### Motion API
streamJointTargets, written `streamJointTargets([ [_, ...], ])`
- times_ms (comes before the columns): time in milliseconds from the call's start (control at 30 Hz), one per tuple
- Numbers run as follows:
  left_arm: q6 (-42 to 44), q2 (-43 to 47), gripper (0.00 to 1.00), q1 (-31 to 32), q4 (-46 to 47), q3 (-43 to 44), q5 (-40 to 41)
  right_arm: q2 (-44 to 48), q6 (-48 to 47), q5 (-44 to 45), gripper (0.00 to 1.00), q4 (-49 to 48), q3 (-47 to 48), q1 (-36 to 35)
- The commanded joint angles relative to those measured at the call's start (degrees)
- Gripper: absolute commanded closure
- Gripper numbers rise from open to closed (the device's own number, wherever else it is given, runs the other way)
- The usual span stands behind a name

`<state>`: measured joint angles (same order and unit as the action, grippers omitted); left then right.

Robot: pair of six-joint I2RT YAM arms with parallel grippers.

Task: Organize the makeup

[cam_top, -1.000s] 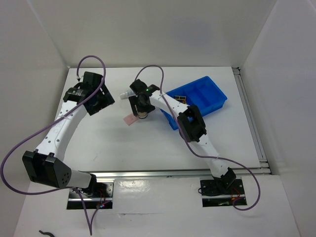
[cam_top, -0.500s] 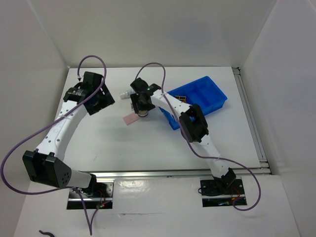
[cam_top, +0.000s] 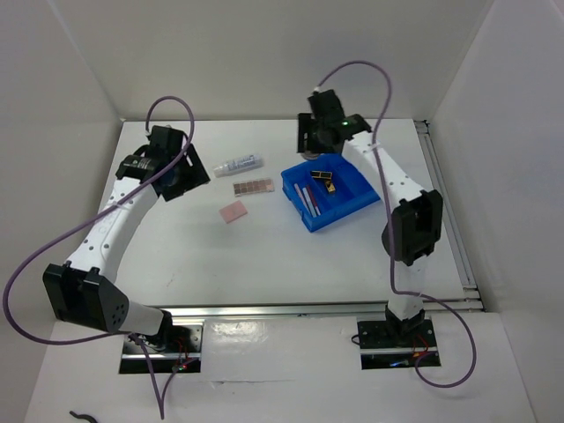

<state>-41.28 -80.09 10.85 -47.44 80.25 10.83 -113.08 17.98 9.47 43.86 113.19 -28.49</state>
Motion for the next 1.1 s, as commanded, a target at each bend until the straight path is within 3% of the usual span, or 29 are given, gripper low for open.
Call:
streamJointTargets([
  [0, 2.43, -1.11, 0.16, -0.13, 3.14, 1.49, -3.62, 1.63, -0.57, 2.83, 0.53, -0.53, -4.37, 7.63],
  [233, 3.66, -2.43, 0.16, 0.40, 4.29, 0.44, -6.44, -0.83, -0.57, 0.02, 0.53, -2.28, -5.70, 15.65],
  [467, 4.19, -3.75, 0.16, 0.93, 4.29, 1.58, -5.91, -8.55, -1.19, -1.83, 0.51, -2.90, -2.89, 18.12],
  [633, 4.80, -5.68, 0.16, 0.93, 3.76, 1.58, -5.91, -11.63, -1.19, -2.35, 0.44, -4.04, -2.36, 19.26],
  [833, 4.80, -6.91, 0.16, 0.93, 3.76, 2.72, -5.38, -13.05, -0.67, -2.97, 0.16, -4.74, -1.30, 19.26],
  [1000, 5.33, -7.62, 0.16, 1.45, 3.23, 3.25, -5.38, -9.98, -0.66, -2.97, 0.15, -5.27, -2.61, 19.26],
  [1067, 5.33, -7.62, 0.16, 1.45, 3.23, 3.25, -5.38, -8.57, -0.66, -2.44, 0.20, -5.27, -3.14, 18.65],
])
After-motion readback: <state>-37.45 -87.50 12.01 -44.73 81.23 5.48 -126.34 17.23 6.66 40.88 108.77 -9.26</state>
